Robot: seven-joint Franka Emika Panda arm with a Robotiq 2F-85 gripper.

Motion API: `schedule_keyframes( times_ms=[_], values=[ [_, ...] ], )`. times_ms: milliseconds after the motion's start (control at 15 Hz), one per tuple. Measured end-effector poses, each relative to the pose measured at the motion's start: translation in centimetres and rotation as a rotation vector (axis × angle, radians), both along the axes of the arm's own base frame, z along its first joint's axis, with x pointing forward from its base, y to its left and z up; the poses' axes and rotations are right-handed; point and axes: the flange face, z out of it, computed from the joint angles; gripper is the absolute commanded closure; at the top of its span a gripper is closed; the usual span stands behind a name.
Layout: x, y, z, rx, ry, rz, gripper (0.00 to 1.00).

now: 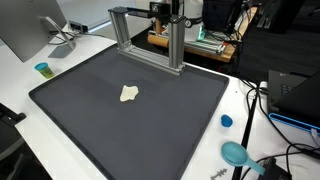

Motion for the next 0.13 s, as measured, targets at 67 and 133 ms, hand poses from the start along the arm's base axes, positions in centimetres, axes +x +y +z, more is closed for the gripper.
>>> schedule_keyframes(
  times_ms=[67,133],
  values=[
    [-0.3,0.4,1.4,-0.031,-0.036,0.017,0.00],
    [-0.7,1.0,2.8,-0.062,-0.075,0.038,0.00]
  ],
)
